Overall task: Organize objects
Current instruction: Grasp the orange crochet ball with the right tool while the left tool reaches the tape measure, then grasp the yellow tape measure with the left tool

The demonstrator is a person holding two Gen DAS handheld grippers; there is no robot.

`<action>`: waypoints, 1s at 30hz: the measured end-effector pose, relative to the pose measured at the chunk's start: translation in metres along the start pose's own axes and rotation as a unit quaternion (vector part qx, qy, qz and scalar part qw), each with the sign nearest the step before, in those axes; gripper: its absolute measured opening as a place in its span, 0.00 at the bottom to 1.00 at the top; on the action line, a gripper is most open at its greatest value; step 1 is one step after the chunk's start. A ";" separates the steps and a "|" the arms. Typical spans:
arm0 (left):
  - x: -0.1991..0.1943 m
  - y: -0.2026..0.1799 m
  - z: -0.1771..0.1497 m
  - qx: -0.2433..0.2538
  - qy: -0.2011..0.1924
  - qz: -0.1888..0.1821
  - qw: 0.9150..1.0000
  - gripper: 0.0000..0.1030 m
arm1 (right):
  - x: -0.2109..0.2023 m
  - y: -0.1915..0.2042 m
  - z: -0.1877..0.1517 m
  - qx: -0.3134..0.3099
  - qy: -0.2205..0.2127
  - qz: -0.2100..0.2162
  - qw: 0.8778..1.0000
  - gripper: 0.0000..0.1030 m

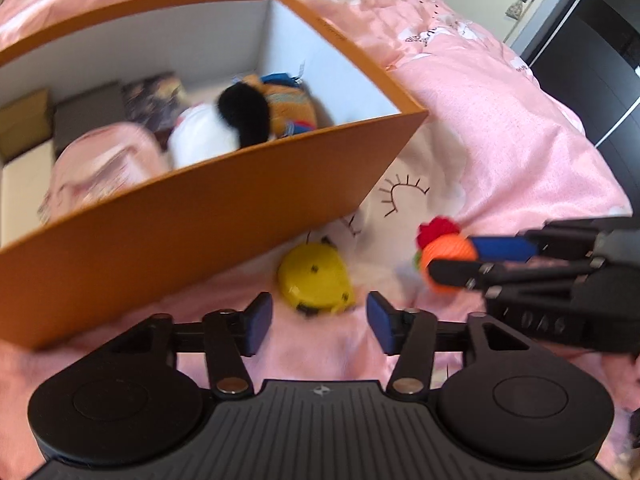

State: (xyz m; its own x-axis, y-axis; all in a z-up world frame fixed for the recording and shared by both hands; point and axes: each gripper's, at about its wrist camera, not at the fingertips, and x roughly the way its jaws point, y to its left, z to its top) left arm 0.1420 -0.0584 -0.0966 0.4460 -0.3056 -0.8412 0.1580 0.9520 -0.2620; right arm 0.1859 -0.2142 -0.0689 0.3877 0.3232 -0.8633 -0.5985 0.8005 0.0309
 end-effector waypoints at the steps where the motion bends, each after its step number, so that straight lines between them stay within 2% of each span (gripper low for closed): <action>1: 0.005 -0.004 0.002 0.007 0.000 0.004 1.000 0.65 | 0.000 -0.005 0.001 0.004 -0.005 -0.007 1.000 0.39; 8: 0.040 -0.014 0.007 0.015 0.014 0.047 0.999 0.66 | 0.006 -0.027 0.004 0.038 -0.013 -0.003 0.999 0.39; 16: 0.054 -0.014 0.003 0.005 0.022 0.058 0.998 0.59 | 0.015 -0.029 0.001 0.039 -0.003 -0.003 0.999 0.40; 24: 0.040 -0.013 -0.003 0.015 0.015 0.056 0.998 0.58 | 0.013 -0.026 0.000 0.031 -0.005 -0.007 0.999 0.40; 30: 0.000 -0.015 -0.007 0.016 -0.002 0.024 1.000 0.57 | 0.001 -0.024 0.001 0.030 -0.016 0.003 0.999 0.39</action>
State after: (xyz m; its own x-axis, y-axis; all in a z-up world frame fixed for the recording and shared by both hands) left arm 0.1338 -0.0723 -0.0958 0.4566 -0.2594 -0.8510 0.1639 0.9647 -0.2061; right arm 0.2016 -0.2330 -0.0696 0.4074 0.3440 -0.8460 -0.5578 0.8272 0.0678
